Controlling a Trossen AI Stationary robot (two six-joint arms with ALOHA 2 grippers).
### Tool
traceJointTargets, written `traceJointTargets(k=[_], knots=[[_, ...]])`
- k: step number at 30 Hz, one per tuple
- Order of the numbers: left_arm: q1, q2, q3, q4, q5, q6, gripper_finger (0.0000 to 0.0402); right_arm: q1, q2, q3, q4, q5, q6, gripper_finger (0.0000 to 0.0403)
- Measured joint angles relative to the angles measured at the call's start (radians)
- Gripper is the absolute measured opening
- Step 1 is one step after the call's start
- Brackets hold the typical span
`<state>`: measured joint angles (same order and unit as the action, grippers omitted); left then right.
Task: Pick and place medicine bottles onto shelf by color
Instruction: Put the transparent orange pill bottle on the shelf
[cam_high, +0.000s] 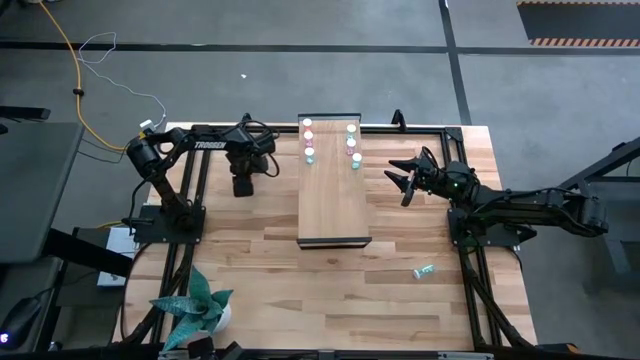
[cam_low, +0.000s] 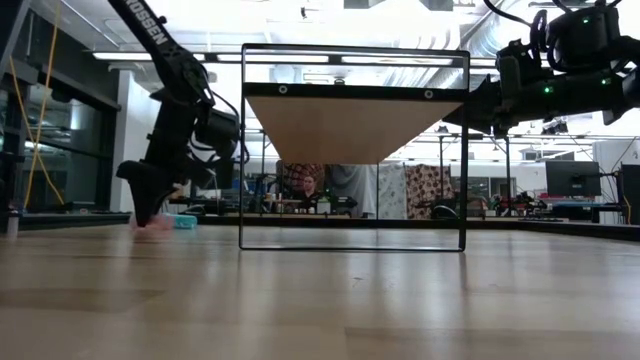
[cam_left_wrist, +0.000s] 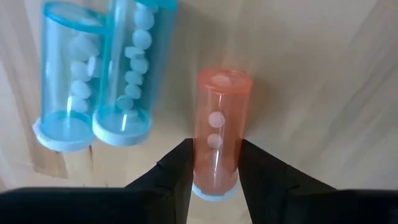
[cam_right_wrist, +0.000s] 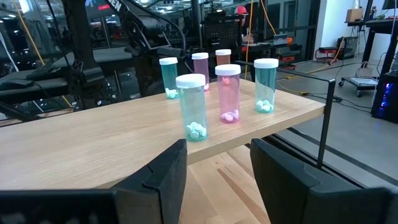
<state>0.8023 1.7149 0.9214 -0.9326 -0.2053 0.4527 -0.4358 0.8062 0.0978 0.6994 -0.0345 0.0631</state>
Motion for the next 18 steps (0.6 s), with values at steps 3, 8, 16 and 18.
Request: traceJointTargets(k=[3, 8, 16, 18], knots=[[-0.006, 0.000, 0.018, -0.018, -0.001, -0.005, 0.0092, 0.000, 0.000, 0.000, 0.000, 0.000, 0.000, 0.0170], [-0.007, 0.000, 0.052, -0.040, 0.015, -0.024, 0.0080, 0.000, 0.000, 0.000, 0.000, 0.000, 0.000, 0.0170], [-0.032, 0.000, 0.147, -0.206, 0.018, -0.072, 0.0082, 0.000, 0.000, 0.000, 0.000, 0.000, 0.000, 0.0170], [-0.043, 0.000, 0.187, -0.266, 0.018, -0.089, 0.0082, 0.000, 0.000, 0.000, 0.000, 0.000, 0.000, 0.0170]])
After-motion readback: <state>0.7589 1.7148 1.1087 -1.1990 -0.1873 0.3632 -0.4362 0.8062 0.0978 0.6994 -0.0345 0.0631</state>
